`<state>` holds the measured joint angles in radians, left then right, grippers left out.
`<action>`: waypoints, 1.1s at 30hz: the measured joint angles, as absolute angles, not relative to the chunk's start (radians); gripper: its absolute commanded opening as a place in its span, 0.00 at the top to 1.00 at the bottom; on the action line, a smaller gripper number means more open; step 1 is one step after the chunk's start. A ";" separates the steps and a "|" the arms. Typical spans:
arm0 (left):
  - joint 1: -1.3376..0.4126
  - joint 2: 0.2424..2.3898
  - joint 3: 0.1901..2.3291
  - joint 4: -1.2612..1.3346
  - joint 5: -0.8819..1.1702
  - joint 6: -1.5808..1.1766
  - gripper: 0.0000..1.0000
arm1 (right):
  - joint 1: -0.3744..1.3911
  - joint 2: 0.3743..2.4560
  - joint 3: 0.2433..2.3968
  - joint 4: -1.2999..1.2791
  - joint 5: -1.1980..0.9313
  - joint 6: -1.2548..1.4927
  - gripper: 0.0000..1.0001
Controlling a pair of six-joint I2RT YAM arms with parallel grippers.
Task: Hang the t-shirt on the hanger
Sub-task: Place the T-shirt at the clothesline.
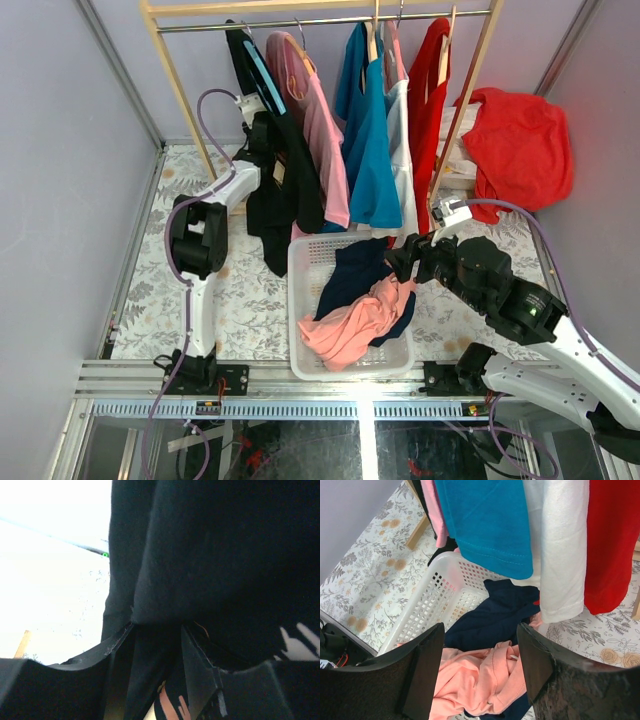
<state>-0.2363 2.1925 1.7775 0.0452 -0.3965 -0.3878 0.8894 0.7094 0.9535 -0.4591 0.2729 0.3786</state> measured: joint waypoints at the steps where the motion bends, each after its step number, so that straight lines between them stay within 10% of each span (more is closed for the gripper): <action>1: -0.234 2.193 1.782 0.046 -0.393 -0.382 0.60 | 0.889 0.709 0.953 -0.459 0.273 0.378 0.33; 33: -0.229 1.303 1.035 -0.135 -0.156 -0.546 0.41 | 0.889 0.594 0.949 -0.532 0.240 0.459 0.23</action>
<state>-0.2291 1.3025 1.0351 -0.1352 -0.1562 -0.5461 0.8894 0.5938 0.9493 -0.5323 0.2401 0.4591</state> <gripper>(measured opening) 0.570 0.754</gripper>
